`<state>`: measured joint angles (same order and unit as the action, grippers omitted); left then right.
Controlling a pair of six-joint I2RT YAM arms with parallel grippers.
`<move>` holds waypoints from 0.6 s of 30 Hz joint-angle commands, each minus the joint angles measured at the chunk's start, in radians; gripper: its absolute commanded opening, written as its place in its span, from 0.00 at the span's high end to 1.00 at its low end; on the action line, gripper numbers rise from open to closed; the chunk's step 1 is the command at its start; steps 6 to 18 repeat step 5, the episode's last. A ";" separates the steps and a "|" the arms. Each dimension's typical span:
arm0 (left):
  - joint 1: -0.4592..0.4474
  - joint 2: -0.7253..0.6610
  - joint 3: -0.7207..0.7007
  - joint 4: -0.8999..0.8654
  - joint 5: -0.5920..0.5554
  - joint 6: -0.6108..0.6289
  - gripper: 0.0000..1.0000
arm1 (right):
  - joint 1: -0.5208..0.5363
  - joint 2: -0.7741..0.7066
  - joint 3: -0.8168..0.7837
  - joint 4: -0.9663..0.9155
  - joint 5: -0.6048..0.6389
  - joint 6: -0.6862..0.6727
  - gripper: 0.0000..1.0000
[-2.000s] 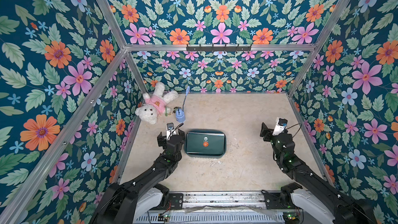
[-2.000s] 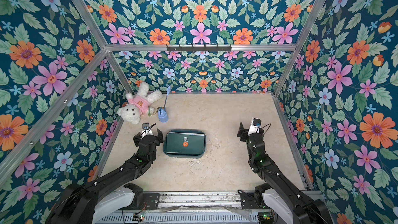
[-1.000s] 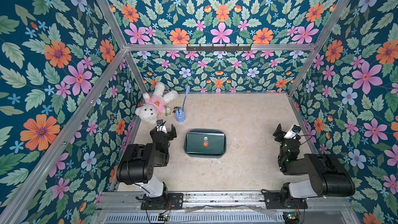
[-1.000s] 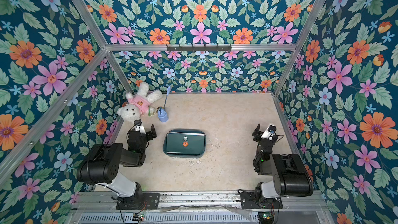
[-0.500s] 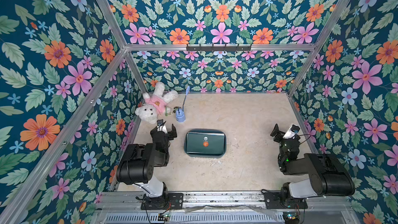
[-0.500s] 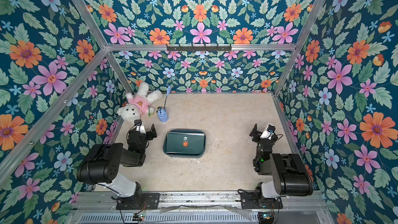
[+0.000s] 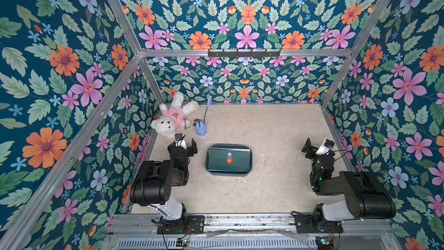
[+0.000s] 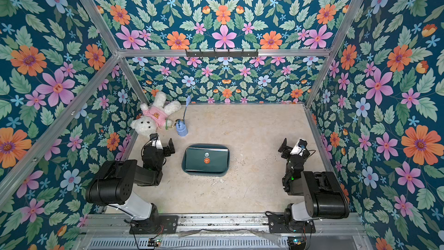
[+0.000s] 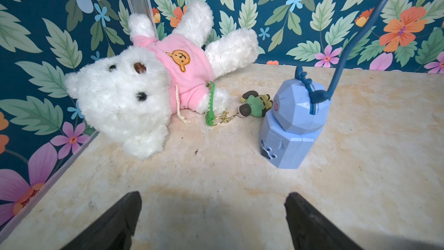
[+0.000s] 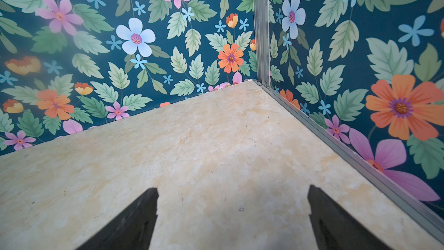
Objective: Put the sealed envelopes into the storage box
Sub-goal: Reset both arms
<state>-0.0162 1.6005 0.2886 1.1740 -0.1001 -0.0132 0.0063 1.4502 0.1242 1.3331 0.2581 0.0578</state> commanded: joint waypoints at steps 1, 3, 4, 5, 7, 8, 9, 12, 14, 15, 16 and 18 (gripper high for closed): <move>-0.002 0.002 0.006 0.027 0.000 0.002 0.00 | 0.000 0.001 0.000 0.026 -0.010 0.002 0.01; -0.002 0.001 0.006 0.028 0.000 0.002 0.00 | 0.001 0.001 0.001 0.026 -0.010 0.001 0.01; -0.002 0.000 0.004 0.028 0.000 0.004 0.00 | 0.001 0.001 0.000 0.026 -0.010 0.002 0.01; -0.002 0.000 0.003 0.030 -0.001 0.004 0.00 | 0.001 0.001 0.001 0.026 -0.010 0.003 0.01; -0.002 0.000 0.003 0.030 -0.001 0.004 0.00 | 0.001 0.001 0.001 0.026 -0.010 0.003 0.01; -0.002 0.000 0.003 0.030 -0.001 0.004 0.00 | 0.001 0.001 0.001 0.026 -0.010 0.003 0.01; -0.002 0.000 0.003 0.030 -0.001 0.004 0.00 | 0.001 0.001 0.001 0.026 -0.010 0.003 0.01; -0.002 0.000 0.003 0.030 -0.001 0.004 0.00 | 0.001 0.001 0.001 0.026 -0.010 0.003 0.01; -0.002 0.000 0.003 0.030 -0.001 0.004 0.00 | 0.001 0.001 0.001 0.026 -0.010 0.003 0.01; -0.002 0.000 0.003 0.030 -0.001 0.004 0.00 | 0.001 0.001 0.001 0.026 -0.010 0.003 0.01; -0.002 0.000 0.003 0.030 -0.001 0.004 0.00 | 0.001 0.001 0.001 0.026 -0.010 0.003 0.01; -0.002 0.000 0.003 0.030 -0.001 0.004 0.00 | 0.001 0.001 0.001 0.026 -0.010 0.003 0.01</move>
